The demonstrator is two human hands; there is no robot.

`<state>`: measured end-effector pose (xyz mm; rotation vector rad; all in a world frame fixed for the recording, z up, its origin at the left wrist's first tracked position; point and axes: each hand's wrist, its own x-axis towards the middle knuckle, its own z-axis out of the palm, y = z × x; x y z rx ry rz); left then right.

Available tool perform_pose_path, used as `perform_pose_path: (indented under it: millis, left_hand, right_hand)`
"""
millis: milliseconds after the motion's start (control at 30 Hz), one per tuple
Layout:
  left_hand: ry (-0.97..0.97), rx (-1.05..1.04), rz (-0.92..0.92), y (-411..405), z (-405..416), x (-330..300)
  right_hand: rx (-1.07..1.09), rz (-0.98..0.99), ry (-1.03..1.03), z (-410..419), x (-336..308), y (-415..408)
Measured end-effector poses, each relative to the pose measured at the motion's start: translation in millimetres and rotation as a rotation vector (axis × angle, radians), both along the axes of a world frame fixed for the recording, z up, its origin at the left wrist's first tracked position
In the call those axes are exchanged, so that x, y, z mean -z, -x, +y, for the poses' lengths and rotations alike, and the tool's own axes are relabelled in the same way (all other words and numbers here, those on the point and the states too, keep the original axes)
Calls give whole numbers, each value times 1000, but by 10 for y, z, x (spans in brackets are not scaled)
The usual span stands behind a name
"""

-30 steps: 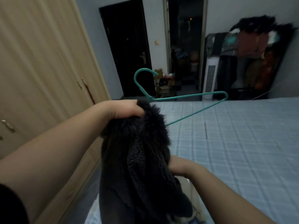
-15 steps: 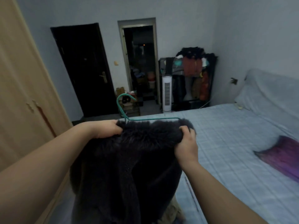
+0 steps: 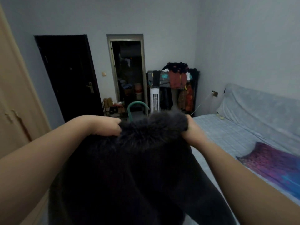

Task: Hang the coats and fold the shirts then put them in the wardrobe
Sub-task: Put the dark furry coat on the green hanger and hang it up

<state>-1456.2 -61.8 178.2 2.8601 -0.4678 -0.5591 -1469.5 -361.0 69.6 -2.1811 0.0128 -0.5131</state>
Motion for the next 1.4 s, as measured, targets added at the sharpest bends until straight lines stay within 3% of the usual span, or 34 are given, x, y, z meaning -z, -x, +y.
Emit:
perform_pose_path:
  millis: [67,133,233,367,467,500,600,733,767,900,933,1000,1067,1133,1267,1400]
  left_hand:
    - [128,-10,-105,27,55,-118]
    - [239,-21,-192,23,109,-212]
    - [319,-57,-340,3,135,-331]
    - [315,0,-433,55,-7,-451]
    - [305,44,-453,71,-76,-484]
    - [301,56,-482,61,-73,-484]
    - [352,66,-553,-94,-8,-397]
    - [68,61,-730,-383,13,-241]
    - [107,40,-760,-425,26,-202]
    - [635,-211,-790,-347,31,96]
    - [725,-288,-760,-285,5,166]
    - [710,-317,-544,-145,-73,304]
    - [706,-232,-127,-17,-183,460]
    - [842,-177,193,79,-248,594]
    - [956,-174,233,104,-138,833]
    - [745,-191,120,94,69,1208]
  right_hand:
    - [-113,119,23,-42,-149,29]
    - [-273,251,-125,11,-338,120]
    - [-414,298,-248,241,-678,237]
    - [-382,176,265,589,-931,220]
    - [-380,290,311,720,-961,204]
    - [-397,311,239,747,-949,211]
    - [-497,185,-38,816,-870,182]
    - [-383,-52,180,869,-704,29]
    - [-340,-66,190,860,-665,-21]
    - [-189,-36,155,854,-432,-203]
    - [-138,-24,72,874,-390,-226]
    - [-59,-61,-199,970,-351,-234]
    - [-41,-186,-388,1116,-340,-214]
    - [-72,-186,-459,1297,-347,-200]
    - [-156,160,-812,1602,-56,-331]
    - [-171,400,-1190,1805,646,-471]
